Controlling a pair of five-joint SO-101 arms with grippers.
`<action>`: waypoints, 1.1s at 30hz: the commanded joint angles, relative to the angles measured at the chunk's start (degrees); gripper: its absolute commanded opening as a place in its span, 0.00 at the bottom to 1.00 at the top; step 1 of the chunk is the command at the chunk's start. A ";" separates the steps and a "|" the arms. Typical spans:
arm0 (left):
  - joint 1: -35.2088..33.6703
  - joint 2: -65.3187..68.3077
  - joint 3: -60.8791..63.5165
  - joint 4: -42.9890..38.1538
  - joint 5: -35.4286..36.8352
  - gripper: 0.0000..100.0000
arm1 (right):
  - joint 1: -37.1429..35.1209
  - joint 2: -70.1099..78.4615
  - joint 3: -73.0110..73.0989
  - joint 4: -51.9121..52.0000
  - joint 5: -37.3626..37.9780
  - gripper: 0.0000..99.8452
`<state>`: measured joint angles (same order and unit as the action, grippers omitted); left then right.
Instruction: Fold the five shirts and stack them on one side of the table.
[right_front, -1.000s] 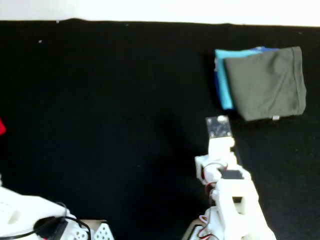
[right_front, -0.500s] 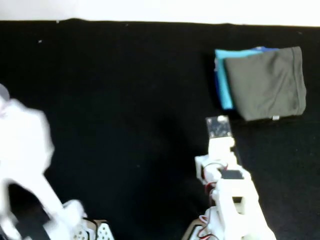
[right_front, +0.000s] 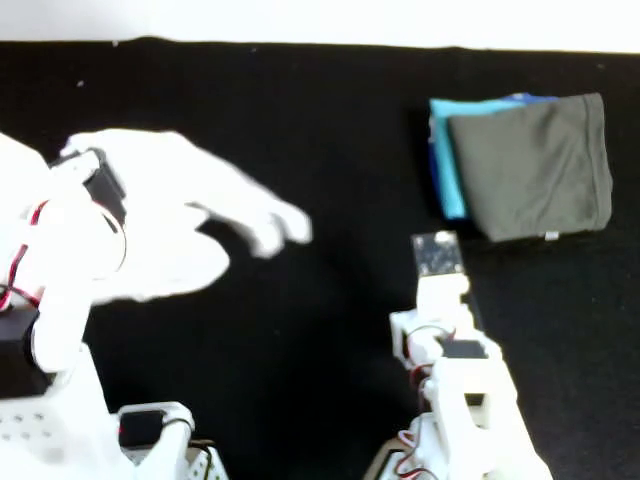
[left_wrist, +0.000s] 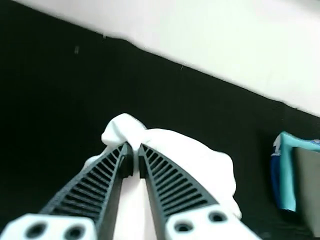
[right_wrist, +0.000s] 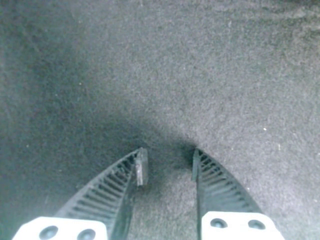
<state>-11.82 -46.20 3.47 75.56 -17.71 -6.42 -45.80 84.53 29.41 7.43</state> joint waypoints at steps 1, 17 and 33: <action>0.48 2.07 9.36 -1.58 0.62 0.01 | -0.57 -0.04 0.13 -1.27 0.62 0.15; -29.49 13.76 35.38 -15.74 -17.23 0.01 | -0.66 0.57 -11.30 9.10 1.05 0.15; -18.86 -0.75 24.48 -10.46 -18.99 0.18 | -4.26 9.54 -25.45 19.91 0.88 0.15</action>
<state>-38.55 -41.63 30.99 61.67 -37.67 -10.20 -36.40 60.79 48.92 7.78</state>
